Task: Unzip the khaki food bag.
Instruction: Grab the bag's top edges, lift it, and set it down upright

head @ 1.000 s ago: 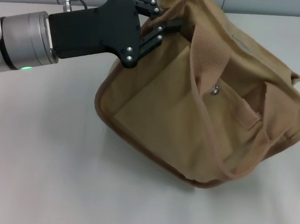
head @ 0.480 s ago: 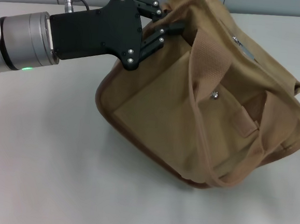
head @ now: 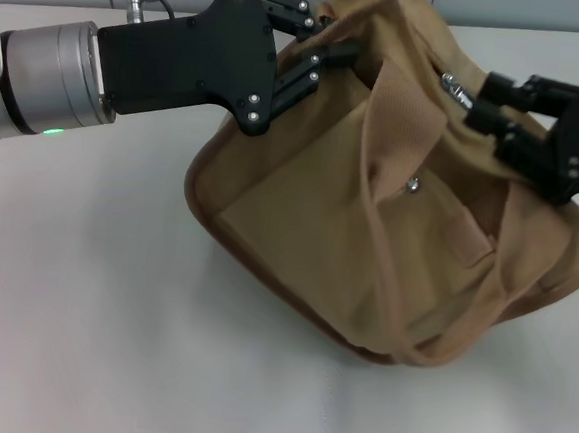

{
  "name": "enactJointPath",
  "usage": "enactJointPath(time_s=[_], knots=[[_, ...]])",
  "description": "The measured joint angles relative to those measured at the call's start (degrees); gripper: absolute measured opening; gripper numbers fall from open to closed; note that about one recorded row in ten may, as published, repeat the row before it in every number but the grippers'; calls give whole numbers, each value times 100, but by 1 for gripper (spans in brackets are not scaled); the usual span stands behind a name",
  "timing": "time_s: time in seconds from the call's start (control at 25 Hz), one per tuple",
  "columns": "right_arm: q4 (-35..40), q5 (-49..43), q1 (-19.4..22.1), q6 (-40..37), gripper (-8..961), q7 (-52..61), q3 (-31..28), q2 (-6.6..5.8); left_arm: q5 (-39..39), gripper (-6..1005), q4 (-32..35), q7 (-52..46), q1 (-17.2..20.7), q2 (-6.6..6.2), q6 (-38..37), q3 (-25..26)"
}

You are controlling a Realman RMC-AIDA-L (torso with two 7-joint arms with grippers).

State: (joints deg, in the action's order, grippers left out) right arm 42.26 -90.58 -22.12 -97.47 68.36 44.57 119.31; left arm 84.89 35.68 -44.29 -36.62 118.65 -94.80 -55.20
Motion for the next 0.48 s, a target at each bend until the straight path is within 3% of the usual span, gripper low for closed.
enactJointPath(time_s=[0.48], knots=[[73, -93, 7, 307, 332, 40, 248, 1, 3, 87, 0, -2, -3, 0, -25, 0]])
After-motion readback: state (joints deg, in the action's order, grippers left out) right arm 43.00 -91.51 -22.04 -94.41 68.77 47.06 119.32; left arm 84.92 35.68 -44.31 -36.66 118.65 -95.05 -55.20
